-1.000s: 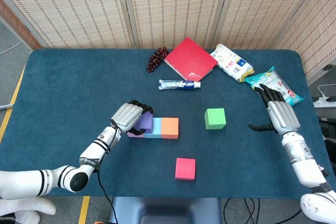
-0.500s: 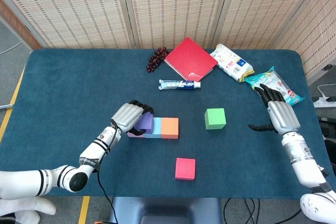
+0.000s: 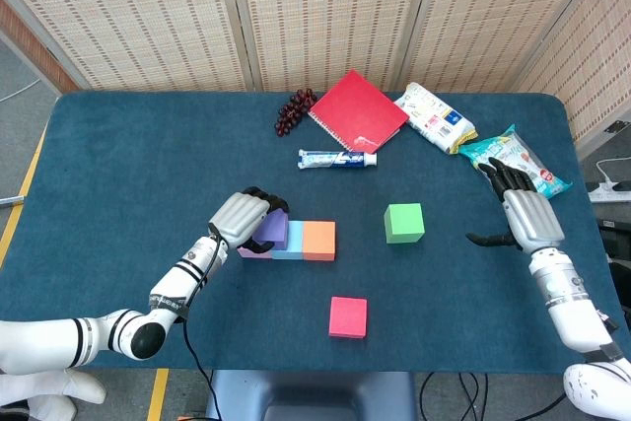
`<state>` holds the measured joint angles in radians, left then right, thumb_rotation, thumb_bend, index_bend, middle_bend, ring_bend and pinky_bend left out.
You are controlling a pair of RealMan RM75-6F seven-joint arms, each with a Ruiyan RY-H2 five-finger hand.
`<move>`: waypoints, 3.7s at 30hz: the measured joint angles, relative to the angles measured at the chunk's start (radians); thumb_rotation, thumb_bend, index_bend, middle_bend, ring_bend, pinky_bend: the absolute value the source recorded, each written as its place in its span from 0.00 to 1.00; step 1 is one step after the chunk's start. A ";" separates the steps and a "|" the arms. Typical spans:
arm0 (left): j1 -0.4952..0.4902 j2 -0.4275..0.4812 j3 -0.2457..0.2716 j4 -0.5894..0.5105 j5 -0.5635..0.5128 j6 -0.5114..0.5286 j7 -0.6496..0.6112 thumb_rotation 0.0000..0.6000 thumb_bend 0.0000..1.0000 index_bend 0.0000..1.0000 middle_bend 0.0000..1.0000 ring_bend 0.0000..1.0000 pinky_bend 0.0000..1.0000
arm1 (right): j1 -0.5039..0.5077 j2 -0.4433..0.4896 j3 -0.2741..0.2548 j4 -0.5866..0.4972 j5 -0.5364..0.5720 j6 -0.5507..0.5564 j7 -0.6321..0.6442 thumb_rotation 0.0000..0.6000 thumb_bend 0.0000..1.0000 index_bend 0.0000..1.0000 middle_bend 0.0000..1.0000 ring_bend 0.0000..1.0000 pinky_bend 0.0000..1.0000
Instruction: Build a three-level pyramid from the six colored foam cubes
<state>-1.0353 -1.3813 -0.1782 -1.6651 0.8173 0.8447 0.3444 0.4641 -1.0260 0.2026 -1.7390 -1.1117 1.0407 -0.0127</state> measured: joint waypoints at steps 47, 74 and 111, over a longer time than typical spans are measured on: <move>0.033 0.123 0.022 -0.143 0.014 0.018 -0.019 1.00 0.29 0.00 0.00 0.00 0.11 | 0.012 -0.005 -0.003 0.028 0.001 -0.050 0.027 1.00 0.21 0.00 0.04 0.00 0.09; 0.427 0.225 0.078 -0.012 0.368 0.368 -0.345 1.00 0.28 0.15 0.10 0.00 0.12 | 0.259 -0.350 -0.029 0.357 0.187 -0.277 -0.213 1.00 0.21 0.34 0.26 0.07 0.19; 0.618 0.216 0.105 0.036 0.578 0.533 -0.294 1.00 0.28 0.17 0.16 0.04 0.14 | 0.439 -0.200 0.051 -0.125 0.486 -0.134 -0.459 1.00 0.27 0.62 0.46 0.29 0.22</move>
<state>-0.4175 -1.1655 -0.0728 -1.6287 1.3956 1.3779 0.0505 0.9027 -1.2264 0.2535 -1.8643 -0.6256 0.9071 -0.4716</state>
